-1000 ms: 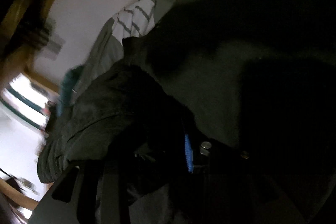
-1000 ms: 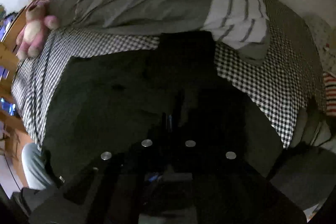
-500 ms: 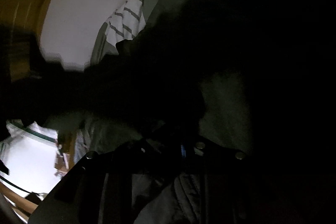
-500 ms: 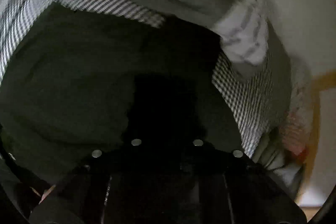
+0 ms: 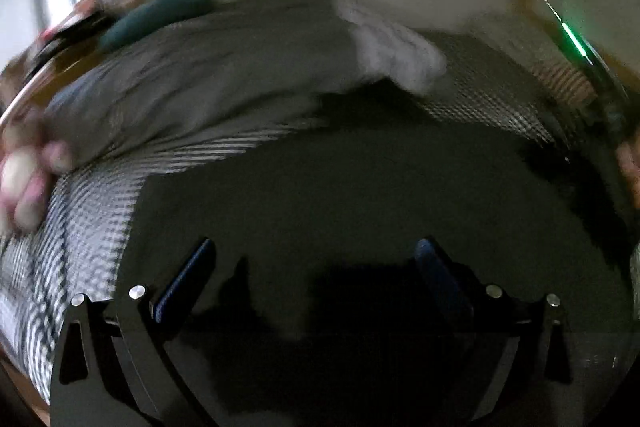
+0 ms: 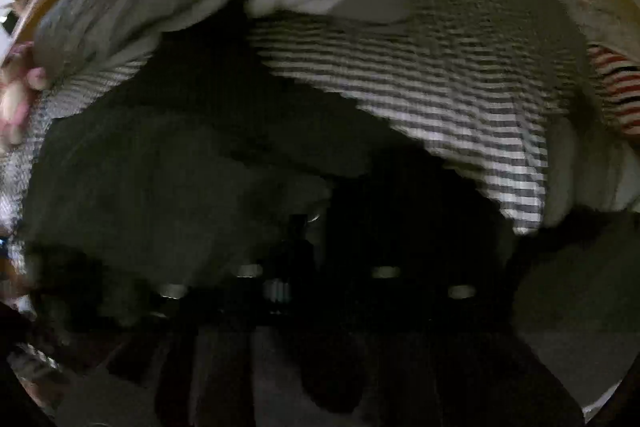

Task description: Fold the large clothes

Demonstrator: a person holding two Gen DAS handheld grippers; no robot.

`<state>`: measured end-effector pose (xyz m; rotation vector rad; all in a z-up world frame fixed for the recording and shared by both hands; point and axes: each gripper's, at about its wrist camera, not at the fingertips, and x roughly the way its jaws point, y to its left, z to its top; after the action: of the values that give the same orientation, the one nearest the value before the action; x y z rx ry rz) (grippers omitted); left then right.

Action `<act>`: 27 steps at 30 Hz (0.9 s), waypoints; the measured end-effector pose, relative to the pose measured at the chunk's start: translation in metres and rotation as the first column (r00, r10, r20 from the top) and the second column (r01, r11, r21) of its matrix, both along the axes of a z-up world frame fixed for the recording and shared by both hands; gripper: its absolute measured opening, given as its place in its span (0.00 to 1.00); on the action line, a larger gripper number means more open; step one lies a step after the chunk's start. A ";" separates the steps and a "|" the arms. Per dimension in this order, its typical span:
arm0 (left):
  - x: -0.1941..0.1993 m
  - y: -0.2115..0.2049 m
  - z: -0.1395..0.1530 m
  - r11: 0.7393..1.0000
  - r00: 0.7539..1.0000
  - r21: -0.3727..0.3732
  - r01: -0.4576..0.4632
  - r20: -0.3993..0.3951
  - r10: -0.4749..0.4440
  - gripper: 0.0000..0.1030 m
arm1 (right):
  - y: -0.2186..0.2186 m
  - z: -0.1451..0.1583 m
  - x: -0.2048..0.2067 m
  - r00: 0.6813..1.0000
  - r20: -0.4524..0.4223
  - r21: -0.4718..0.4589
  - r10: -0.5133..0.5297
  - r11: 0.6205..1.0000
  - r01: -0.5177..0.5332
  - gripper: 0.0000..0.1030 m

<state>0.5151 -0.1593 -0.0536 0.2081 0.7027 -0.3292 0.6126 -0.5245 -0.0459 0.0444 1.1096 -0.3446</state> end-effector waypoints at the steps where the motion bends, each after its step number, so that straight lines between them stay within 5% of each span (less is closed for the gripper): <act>1: 0.012 0.015 -0.002 0.999 0.999 -0.003 -0.050 -0.006 0.050 0.95 | -0.006 0.003 -0.005 0.998 0.033 -0.115 -0.052 0.992 0.056 0.63; 3: 0.033 0.032 -0.018 0.997 0.992 0.010 -0.079 -0.096 0.080 0.96 | -0.017 0.012 -0.014 0.987 0.123 -0.166 -0.107 0.978 0.126 0.68; 5: 0.046 0.036 -0.035 0.997 0.985 0.005 -0.081 -0.153 0.081 0.96 | -0.001 0.027 -0.023 0.978 0.201 -0.090 -0.060 0.993 0.079 0.72; 7: 0.048 0.038 -0.048 0.996 0.982 -0.002 -0.092 -0.166 0.090 0.96 | 0.043 0.034 -0.025 0.973 0.227 -0.088 0.037 0.996 -0.017 0.88; 9: 0.045 0.035 -0.057 0.993 0.981 -0.007 -0.117 -0.155 0.115 0.96 | 0.109 0.020 -0.012 0.974 0.164 -0.111 0.156 0.984 -0.139 0.88; 12: 0.035 0.034 -0.065 0.993 0.986 0.018 -0.121 -0.116 0.122 0.96 | 0.158 -0.032 0.013 0.985 0.017 -0.083 0.175 0.982 -0.173 0.88; 15: 0.041 0.041 -0.069 0.994 0.987 -0.015 -0.104 -0.121 0.102 0.96 | 0.151 -0.065 0.018 0.989 0.017 -0.043 0.147 0.988 -0.147 0.94; 18: 0.045 0.048 -0.072 0.995 0.985 -0.038 -0.096 -0.145 0.090 0.96 | 0.124 -0.060 0.011 0.996 0.039 0.010 0.074 0.997 -0.075 0.94; 19: 0.046 0.047 -0.073 0.995 0.985 -0.038 -0.097 -0.148 0.090 0.96 | 0.114 -0.051 0.008 0.999 0.044 0.046 0.030 0.998 -0.032 0.82; 21: 0.047 0.047 -0.075 0.994 0.985 -0.032 -0.105 -0.144 0.100 0.96 | 0.115 -0.037 0.005 0.999 0.050 0.058 0.007 0.998 -0.010 0.76; 23: 0.047 0.047 -0.076 0.994 0.985 -0.028 -0.110 -0.140 0.105 0.96 | 0.129 -0.036 0.005 0.996 0.040 0.006 0.075 0.997 -0.075 0.91; 25: 0.047 0.049 -0.078 0.993 0.985 -0.043 -0.106 -0.142 0.099 0.96 | 0.138 -0.058 0.010 0.990 -0.041 -0.096 0.133 0.986 -0.136 0.94; 27: 0.047 0.051 -0.078 0.994 0.985 -0.050 -0.097 -0.144 0.089 0.96 | 0.115 -0.061 0.000 0.996 0.011 -0.034 0.086 0.996 -0.085 0.96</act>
<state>0.5622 -0.1081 -0.1319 0.0980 0.8400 -0.2756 0.6129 -0.4093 -0.1068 -0.0305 1.0901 -0.2859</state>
